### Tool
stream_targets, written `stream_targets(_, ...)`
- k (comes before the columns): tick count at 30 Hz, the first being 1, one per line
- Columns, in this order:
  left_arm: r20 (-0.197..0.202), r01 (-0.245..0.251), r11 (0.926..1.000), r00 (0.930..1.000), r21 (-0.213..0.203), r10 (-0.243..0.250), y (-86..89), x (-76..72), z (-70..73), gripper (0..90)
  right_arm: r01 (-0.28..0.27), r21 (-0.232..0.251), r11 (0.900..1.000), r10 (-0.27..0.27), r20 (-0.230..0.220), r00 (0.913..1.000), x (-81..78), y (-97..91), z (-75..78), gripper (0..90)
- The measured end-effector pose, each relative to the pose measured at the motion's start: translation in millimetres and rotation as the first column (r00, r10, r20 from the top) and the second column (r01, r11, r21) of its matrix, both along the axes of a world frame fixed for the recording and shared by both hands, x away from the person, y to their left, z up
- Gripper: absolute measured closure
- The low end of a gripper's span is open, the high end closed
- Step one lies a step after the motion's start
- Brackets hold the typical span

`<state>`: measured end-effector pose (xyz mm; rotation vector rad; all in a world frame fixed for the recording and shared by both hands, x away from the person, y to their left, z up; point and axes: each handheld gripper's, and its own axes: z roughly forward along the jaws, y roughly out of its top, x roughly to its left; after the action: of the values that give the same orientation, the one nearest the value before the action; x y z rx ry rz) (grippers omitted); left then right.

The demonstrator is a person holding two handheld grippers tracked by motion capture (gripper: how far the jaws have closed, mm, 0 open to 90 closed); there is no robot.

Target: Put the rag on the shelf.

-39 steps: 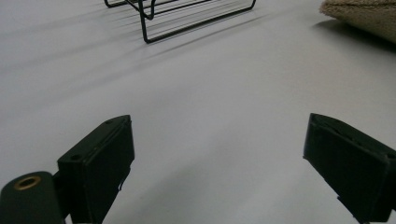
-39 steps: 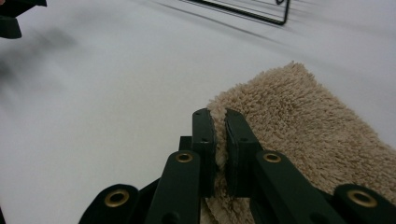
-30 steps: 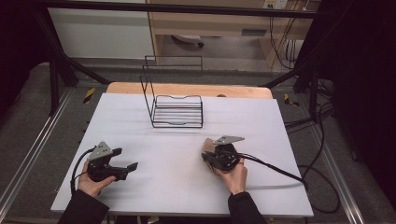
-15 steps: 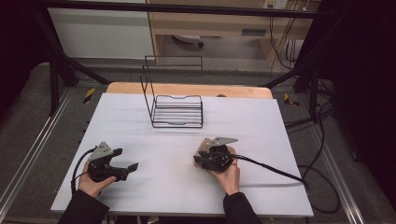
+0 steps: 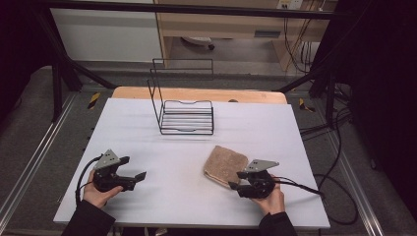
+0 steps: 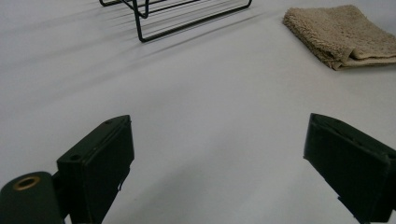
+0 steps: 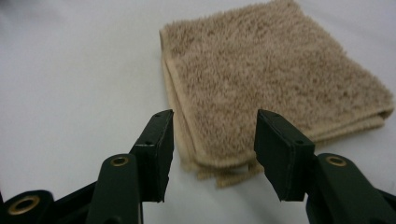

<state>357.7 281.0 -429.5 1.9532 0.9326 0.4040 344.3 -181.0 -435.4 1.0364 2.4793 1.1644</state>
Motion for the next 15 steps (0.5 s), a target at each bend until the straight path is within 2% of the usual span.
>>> stream_targets(3, 0.000, 0.000, 1.0000, 1.0000, 0.000, 0.000, -0.3, -0.4, 0.2, 8.4, -0.020, -0.011, 0.9997, 0.020, 0.003, 0.9998, -3.2, 1.7, -3.7, 48.9)
stream_targets(7, 0.002, 0.002, 1.0000, 1.0000, 0.000, -0.002, -0.6, -0.7, 0.3, 8.4, -0.016, -0.046, 0.9988, 0.016, 0.010, 0.9998, -1.1, 4.8, -8.9, 49.8)
stream_targets(8, 0.002, 0.002, 1.0000, 1.0000, 0.000, -0.002, -0.6, -0.6, 0.2, 8.4, -0.011, -0.083, 0.9965, 0.013, 0.023, 0.9996, 0.1, 5.7, -12.0, 50.3)
stream_targets(10, 0.000, 0.000, 1.0000, 1.0000, 0.000, 0.000, -0.3, -0.3, 0.1, 8.4, -0.007, -0.123, 0.9924, 0.011, 0.039, 0.9992, 0.9, 7.3, -16.1, 52.2)
stream_targets(14, 0.003, 0.002, 1.0000, 1.0000, 0.000, -0.002, -0.5, -0.6, 0.5, 8.4, -0.001, -0.132, 0.9912, 0.008, 0.051, 0.9987, 1.3, 7.7, -16.1, 55.8)
stream_targets(15, 0.002, 0.001, 1.0000, 1.0000, -0.001, -0.001, -0.6, -0.5, 0.4, 8.4, 0.000, -0.136, 0.9908, 0.007, 0.057, 0.9983, 1.5, 7.9, -16.2, 59.7)
